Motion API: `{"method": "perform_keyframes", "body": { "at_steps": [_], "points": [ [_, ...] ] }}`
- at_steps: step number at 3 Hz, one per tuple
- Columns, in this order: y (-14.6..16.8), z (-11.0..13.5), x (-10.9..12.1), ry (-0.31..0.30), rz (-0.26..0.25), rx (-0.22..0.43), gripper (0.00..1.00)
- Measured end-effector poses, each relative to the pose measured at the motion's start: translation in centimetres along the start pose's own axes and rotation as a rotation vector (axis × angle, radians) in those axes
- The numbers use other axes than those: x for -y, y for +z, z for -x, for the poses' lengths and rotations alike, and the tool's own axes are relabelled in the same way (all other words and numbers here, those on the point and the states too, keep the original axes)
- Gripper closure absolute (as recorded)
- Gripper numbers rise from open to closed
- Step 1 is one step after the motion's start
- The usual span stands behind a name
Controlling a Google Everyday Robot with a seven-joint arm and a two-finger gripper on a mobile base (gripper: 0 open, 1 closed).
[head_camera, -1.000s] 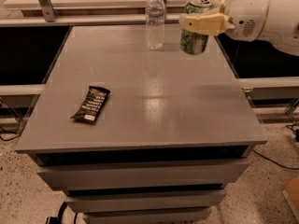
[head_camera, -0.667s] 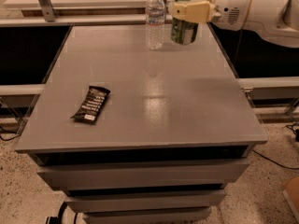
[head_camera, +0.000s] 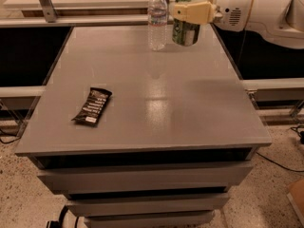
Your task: Move green can near water bottle
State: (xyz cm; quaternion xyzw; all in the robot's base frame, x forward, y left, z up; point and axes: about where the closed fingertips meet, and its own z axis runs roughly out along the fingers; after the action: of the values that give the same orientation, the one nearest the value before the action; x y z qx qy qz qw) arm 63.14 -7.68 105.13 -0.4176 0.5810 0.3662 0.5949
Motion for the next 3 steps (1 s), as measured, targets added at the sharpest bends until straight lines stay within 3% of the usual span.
{"method": "perform_keyframes", "body": {
  "at_steps": [1,2,3],
  "points": [
    [0.0,-0.4,0.7,-0.050,-0.073,0.013,1.00],
    [-0.2,-1.0,4.0,-0.115,-0.178,0.053,1.00],
    [-0.5,-1.7,7.2,-0.151,-0.244,0.079,1.00]
  ]
}}
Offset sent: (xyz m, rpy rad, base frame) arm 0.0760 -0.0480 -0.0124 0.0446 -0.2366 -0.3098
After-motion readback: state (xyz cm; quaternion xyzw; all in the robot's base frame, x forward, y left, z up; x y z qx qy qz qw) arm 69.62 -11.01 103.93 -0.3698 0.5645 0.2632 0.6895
